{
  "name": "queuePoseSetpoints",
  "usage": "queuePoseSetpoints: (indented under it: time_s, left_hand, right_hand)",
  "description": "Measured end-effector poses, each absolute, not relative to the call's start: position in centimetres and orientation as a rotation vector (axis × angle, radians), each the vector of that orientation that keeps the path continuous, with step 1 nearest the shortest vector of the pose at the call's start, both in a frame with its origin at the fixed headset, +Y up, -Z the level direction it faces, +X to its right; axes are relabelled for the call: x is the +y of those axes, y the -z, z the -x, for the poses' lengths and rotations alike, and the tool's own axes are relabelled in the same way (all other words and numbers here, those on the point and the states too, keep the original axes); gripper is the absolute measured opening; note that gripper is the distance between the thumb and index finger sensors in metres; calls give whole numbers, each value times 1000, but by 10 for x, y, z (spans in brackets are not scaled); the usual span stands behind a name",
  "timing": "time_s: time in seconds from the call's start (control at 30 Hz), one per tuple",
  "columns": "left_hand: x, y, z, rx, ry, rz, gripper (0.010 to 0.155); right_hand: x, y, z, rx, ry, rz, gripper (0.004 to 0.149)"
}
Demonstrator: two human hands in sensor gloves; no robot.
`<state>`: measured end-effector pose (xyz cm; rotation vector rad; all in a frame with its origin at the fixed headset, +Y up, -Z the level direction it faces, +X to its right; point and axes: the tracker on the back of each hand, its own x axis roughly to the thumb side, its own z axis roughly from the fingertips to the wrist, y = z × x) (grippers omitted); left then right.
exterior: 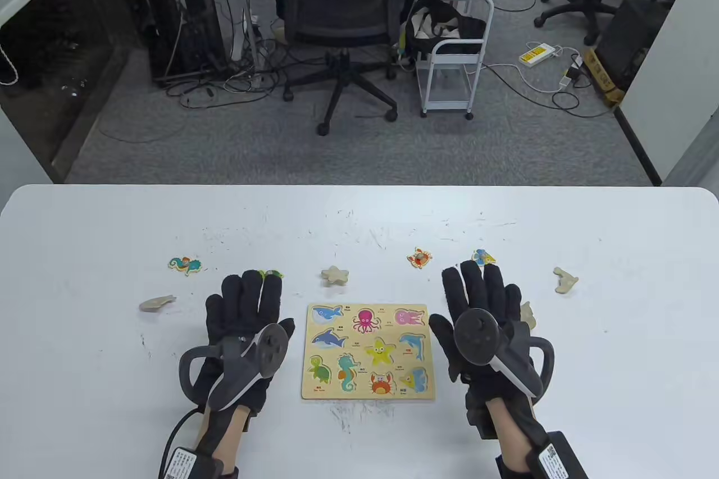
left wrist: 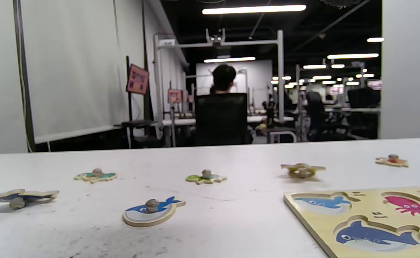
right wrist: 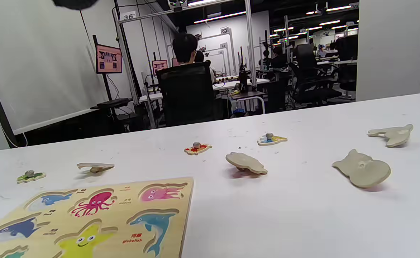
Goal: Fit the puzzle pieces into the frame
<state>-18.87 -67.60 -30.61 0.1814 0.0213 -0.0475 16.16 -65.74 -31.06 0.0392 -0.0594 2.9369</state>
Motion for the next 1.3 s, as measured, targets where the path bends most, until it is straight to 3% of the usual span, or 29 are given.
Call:
queuePoseSetpoints:
  time_s: [0.5,0.8,1.1,1.3]
  left_hand:
    - [-676,307,193,13,-10,-173,76]
    - [-671,304,193,-3,-33,-182,75]
    - [-668,302,195,-16,-70,-178,74]
    - [-667,302,195,-17,-71,-162,74]
  right_hand:
    - [-657,312,-164,-32,-2927,-16,73]
    - [-664,322,-171,-35,-2943,130,73]
    - [-702,388,-171,218,-3029,385,73]
    - [-740,413,-167,423,-3058,486,72]
